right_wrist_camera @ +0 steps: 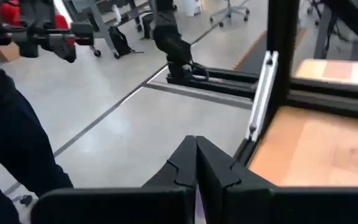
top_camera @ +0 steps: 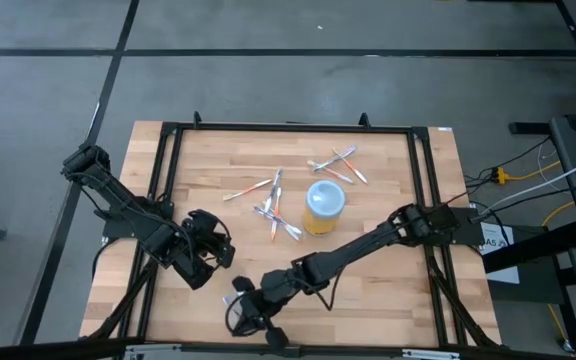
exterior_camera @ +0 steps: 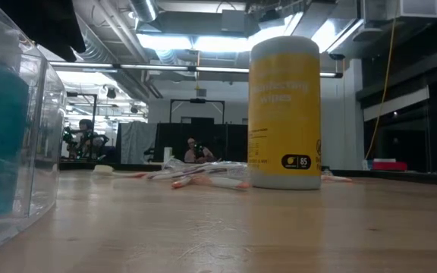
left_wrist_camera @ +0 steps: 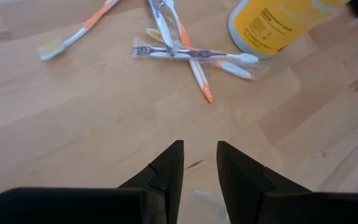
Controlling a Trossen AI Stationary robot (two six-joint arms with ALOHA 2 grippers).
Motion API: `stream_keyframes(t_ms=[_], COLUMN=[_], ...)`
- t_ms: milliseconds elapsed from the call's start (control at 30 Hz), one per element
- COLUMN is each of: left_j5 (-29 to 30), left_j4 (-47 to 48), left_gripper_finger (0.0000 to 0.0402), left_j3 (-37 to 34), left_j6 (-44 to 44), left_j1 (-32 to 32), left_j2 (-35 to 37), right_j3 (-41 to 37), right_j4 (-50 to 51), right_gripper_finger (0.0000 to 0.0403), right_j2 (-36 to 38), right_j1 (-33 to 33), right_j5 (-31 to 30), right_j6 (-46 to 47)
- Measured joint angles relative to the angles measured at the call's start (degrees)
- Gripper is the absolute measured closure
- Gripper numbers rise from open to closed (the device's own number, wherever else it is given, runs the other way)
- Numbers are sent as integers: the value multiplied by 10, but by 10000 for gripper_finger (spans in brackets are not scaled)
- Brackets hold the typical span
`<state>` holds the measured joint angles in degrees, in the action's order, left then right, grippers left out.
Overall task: Pick & Place toothbrushing station
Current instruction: Put the violet toothbrush into the right side of the transparent organizer, then put the middle violet toothbrush into the right side of the transparent organizer
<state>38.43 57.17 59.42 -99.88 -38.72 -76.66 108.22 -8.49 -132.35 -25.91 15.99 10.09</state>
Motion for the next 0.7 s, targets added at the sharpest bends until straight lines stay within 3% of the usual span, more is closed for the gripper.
stream_keyframes(t_ms=[433,700], left_j5=[-8,-36], left_j4=[-4,-1], left_gripper_finger=[311,311], left_j3=[0,0], left_j6=[1,7], left_j1=[0,46], left_j2=[0,0], right_j3=[0,0], right_j4=[25,57], right_gripper_finger=[230,217], right_j2=[9,101], right_j1=[18,9], right_j5=[24,35], right_j6=[75,105])
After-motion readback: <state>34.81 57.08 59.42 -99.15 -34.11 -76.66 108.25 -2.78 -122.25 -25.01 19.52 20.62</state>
